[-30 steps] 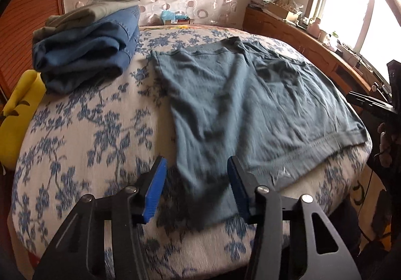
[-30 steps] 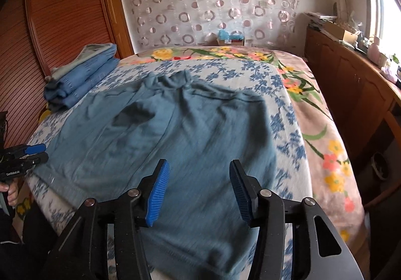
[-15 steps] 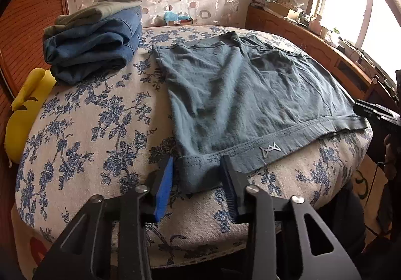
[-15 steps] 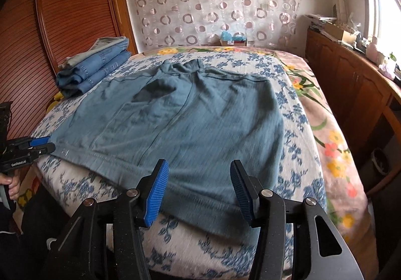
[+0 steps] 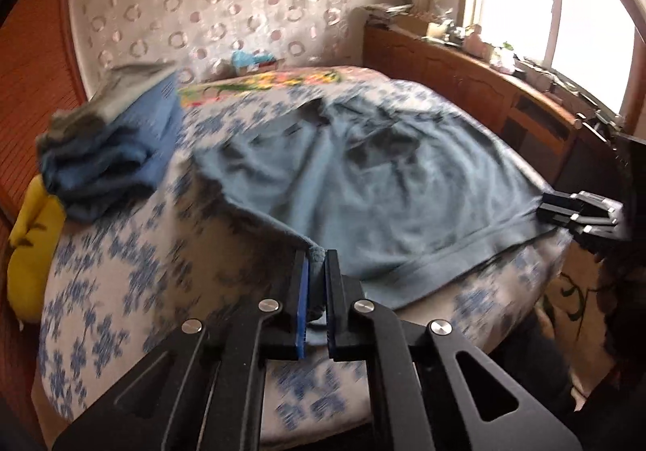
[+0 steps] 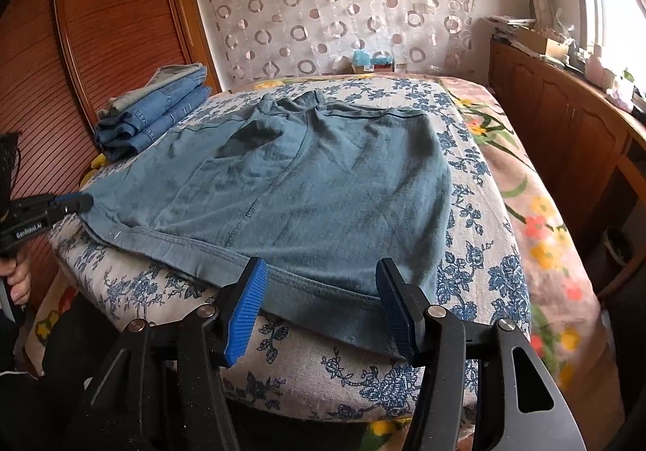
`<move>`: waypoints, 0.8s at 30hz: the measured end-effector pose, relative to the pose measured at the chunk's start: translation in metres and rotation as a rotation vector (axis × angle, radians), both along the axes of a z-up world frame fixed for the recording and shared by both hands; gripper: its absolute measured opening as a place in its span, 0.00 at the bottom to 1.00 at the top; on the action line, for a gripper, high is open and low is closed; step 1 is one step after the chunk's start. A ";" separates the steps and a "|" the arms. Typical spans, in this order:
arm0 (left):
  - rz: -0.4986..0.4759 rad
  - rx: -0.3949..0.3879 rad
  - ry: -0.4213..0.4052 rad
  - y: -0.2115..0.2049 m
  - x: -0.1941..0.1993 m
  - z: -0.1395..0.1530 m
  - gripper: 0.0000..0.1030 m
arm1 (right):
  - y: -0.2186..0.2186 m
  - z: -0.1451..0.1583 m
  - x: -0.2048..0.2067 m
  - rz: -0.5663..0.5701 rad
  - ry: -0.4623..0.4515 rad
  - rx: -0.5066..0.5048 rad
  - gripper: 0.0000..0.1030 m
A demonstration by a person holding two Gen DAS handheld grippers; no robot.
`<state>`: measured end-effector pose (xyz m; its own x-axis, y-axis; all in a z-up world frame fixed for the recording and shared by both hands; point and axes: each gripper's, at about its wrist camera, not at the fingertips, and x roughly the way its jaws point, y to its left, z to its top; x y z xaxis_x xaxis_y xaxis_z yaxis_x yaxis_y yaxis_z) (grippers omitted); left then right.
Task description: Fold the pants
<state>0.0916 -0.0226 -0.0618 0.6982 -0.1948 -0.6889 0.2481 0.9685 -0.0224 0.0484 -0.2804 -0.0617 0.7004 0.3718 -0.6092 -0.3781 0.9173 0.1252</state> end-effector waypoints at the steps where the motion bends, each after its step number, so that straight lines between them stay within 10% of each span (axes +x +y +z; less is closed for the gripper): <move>1: -0.015 0.001 -0.008 -0.006 0.003 0.004 0.08 | 0.000 -0.001 0.000 -0.002 0.001 0.004 0.56; 24: -0.241 -0.048 -0.033 -0.128 0.039 0.046 0.10 | -0.018 0.000 -0.020 -0.032 -0.023 0.036 0.56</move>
